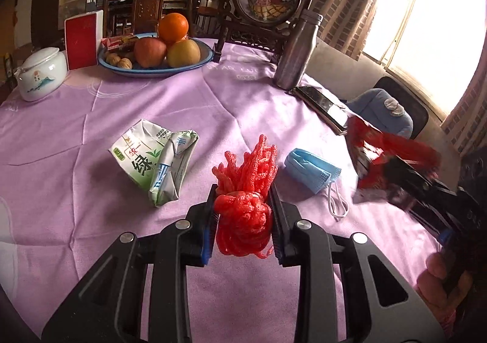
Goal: Collect trash
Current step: 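Carry the snack bag and mesh net to the red wastebasket and release them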
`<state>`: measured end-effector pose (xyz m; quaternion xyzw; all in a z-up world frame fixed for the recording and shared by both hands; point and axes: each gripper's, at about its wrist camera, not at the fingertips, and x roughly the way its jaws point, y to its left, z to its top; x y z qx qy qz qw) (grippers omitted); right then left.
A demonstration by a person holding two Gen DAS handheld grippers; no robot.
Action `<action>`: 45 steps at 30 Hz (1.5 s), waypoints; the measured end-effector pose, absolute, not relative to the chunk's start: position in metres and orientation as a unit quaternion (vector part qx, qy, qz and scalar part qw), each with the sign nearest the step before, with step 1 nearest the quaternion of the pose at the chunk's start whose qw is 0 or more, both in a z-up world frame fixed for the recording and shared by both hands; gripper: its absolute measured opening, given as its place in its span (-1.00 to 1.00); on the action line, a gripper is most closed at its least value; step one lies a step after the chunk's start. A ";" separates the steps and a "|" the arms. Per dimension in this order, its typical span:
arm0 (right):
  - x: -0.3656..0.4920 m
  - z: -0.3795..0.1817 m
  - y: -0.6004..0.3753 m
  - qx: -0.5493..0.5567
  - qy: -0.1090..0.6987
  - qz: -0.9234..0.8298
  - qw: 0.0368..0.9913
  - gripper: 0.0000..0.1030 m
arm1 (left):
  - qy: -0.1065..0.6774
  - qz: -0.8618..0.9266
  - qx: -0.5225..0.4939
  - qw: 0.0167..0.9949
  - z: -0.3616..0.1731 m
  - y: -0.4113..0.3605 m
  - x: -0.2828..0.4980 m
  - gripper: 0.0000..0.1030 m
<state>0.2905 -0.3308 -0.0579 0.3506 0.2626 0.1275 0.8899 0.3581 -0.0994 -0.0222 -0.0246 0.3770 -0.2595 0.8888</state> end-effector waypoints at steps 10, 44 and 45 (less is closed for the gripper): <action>0.106 -0.028 -0.352 0.308 0.208 0.095 0.923 -0.44 | 0.333 -0.296 0.003 0.895 -0.016 -0.108 0.286 -0.38; -0.042 -0.397 -0.586 0.429 0.500 -0.213 0.721 -0.06 | 0.438 -0.518 0.191 0.709 -0.204 -0.419 0.052 -0.38; -0.038 -0.407 -0.589 0.429 0.506 -0.222 0.715 -0.03 | 0.440 -0.516 0.193 0.709 -0.209 -0.420 0.054 -0.38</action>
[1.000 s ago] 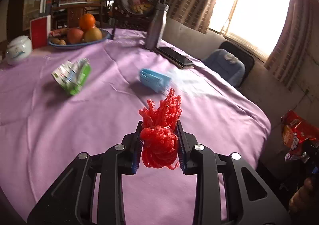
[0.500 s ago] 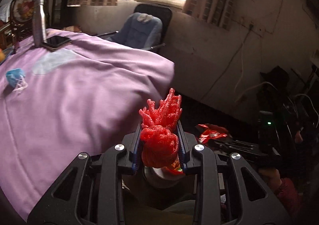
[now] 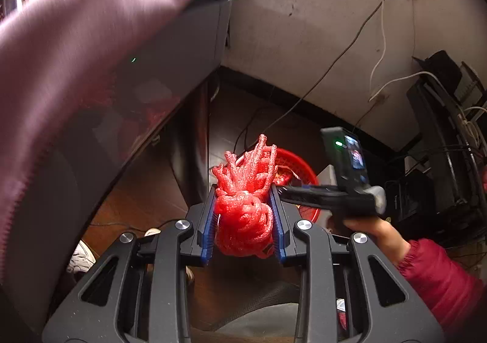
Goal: Collect trash
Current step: 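Carry the snack bag and mesh net to the red wastebasket and release them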
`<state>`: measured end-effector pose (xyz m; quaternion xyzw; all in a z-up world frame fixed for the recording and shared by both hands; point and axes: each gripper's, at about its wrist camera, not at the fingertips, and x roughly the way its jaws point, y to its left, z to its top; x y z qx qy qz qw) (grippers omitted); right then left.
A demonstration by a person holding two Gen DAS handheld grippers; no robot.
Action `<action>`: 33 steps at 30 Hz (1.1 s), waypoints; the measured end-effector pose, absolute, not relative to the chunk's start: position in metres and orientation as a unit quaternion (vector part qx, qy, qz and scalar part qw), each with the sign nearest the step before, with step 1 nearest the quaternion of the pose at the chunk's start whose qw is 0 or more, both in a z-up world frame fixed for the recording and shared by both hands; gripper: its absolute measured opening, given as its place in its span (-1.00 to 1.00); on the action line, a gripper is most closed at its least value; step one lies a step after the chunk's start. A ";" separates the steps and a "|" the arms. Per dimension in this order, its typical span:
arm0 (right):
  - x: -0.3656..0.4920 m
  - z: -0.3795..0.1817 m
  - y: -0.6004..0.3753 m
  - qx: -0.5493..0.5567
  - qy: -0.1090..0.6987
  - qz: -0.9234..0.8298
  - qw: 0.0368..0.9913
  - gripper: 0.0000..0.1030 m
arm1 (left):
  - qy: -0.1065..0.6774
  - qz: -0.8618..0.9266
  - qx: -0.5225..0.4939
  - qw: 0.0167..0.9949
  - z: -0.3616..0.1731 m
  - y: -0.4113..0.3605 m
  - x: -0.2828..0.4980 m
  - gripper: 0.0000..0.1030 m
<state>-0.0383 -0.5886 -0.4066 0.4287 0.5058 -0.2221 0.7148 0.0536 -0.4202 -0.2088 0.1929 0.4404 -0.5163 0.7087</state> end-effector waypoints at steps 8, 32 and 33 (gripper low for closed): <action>-0.060 -0.390 -0.573 0.422 0.481 -0.228 0.734 0.13 | 0.452 -0.511 0.208 0.701 -0.237 -0.430 0.049 -0.37; -0.158 -0.330 -0.592 0.436 0.385 -0.332 0.742 0.13 | 0.485 -0.556 0.250 0.627 -0.272 -0.519 0.015 -0.34; -0.163 -0.328 -0.594 0.440 0.381 -0.337 0.740 0.13 | 0.486 -0.557 0.250 0.625 -0.275 -0.528 0.012 -0.21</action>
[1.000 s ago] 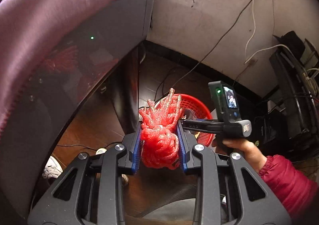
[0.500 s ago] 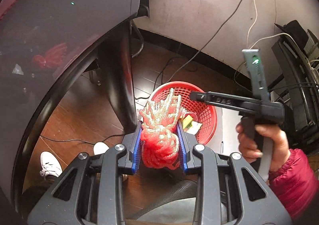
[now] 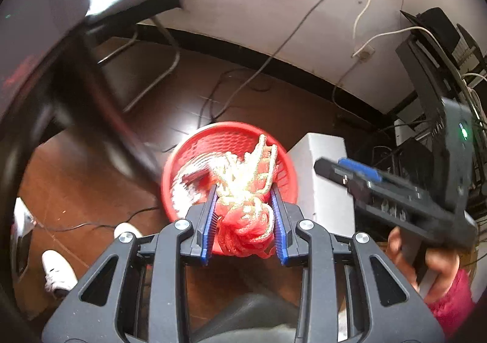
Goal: Collect trash
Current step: 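Carry the snack bag and mesh net to the red wastebasket and release them, then return both open tools from the wastebasket to the table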
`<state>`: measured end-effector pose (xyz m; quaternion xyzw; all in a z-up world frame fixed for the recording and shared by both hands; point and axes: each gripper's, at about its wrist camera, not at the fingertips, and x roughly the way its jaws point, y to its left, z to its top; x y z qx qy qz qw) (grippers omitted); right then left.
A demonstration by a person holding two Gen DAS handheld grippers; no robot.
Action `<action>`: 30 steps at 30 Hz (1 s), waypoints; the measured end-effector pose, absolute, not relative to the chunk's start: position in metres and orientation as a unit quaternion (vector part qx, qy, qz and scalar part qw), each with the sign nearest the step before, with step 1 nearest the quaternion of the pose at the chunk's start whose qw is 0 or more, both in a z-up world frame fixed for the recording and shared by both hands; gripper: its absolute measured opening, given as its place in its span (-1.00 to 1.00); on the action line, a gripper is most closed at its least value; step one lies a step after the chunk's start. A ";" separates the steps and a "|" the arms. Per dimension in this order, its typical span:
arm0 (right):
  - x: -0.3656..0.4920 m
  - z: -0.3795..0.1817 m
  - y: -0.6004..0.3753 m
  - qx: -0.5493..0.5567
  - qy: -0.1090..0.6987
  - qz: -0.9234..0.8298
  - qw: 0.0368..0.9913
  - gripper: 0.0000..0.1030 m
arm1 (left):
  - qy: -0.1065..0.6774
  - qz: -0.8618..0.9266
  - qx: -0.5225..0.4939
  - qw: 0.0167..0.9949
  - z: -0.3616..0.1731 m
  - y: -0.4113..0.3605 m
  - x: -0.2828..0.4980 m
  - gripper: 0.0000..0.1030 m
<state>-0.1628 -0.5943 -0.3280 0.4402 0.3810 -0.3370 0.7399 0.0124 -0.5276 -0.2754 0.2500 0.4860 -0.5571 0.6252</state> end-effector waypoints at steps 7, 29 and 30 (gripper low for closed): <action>-0.180 -0.332 -0.598 0.452 0.377 -0.344 0.731 0.13 | 0.490 -0.505 0.306 0.642 -0.321 -0.547 0.006 0.62; -0.176 -0.294 -0.560 0.399 0.401 -0.344 0.750 0.21 | 0.423 -0.458 0.310 0.718 -0.288 -0.501 0.012 0.71; -0.178 -0.291 -0.559 0.397 0.400 -0.345 0.751 0.21 | 0.419 -0.458 0.309 0.721 -0.286 -0.499 0.011 0.72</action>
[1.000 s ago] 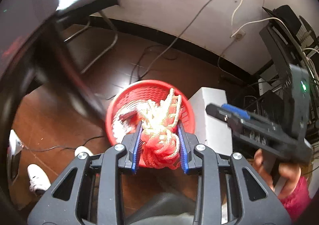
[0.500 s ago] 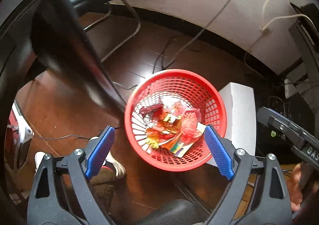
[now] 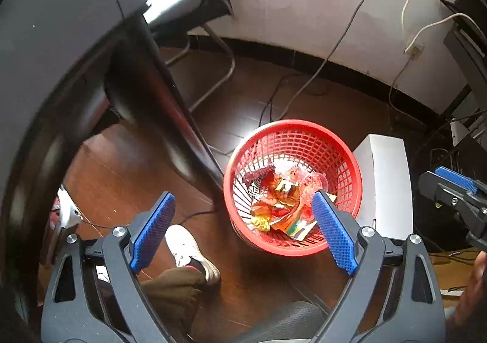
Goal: Collect trash
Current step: 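Return both open tools from the wastebasket to the table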
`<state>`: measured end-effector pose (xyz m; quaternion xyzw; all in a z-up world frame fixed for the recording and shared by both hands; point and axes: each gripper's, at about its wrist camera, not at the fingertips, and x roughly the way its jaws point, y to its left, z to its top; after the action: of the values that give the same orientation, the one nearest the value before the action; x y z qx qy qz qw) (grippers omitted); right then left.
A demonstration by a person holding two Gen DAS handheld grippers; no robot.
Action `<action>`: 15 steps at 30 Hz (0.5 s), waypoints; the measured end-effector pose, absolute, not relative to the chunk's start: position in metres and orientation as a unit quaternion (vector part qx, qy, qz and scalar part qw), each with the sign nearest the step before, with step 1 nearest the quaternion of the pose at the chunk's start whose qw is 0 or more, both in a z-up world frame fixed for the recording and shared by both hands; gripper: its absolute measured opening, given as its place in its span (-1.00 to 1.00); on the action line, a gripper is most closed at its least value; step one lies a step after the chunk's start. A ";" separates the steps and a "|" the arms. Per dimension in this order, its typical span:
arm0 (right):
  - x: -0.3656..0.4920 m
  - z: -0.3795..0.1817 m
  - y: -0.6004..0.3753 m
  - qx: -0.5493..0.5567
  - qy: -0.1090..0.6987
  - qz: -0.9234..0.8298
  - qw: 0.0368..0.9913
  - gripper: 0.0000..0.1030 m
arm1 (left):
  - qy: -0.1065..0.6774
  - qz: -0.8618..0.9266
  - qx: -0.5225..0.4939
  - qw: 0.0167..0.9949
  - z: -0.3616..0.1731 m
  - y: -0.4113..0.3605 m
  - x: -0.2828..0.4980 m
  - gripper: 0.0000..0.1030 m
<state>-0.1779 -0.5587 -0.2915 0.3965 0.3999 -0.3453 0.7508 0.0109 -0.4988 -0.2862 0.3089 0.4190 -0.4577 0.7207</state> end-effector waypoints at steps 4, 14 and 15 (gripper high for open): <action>-0.185 -0.279 -0.552 0.388 0.396 -0.348 0.756 0.22 | 0.409 -0.461 0.299 0.728 -0.278 -0.486 0.007 0.73; -0.184 -0.252 -0.532 0.366 0.389 -0.334 0.777 0.23 | 0.385 -0.465 0.268 0.751 -0.250 -0.452 0.000 0.78; -0.183 -0.249 -0.530 0.363 0.388 -0.332 0.779 0.23 | 0.386 -0.465 0.263 0.752 -0.247 -0.448 0.000 0.78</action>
<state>-0.1833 -0.5295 -0.2493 0.3630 0.3878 -0.3320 0.7795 0.0002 -0.4479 -0.2474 0.2633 0.3863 -0.4647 0.7520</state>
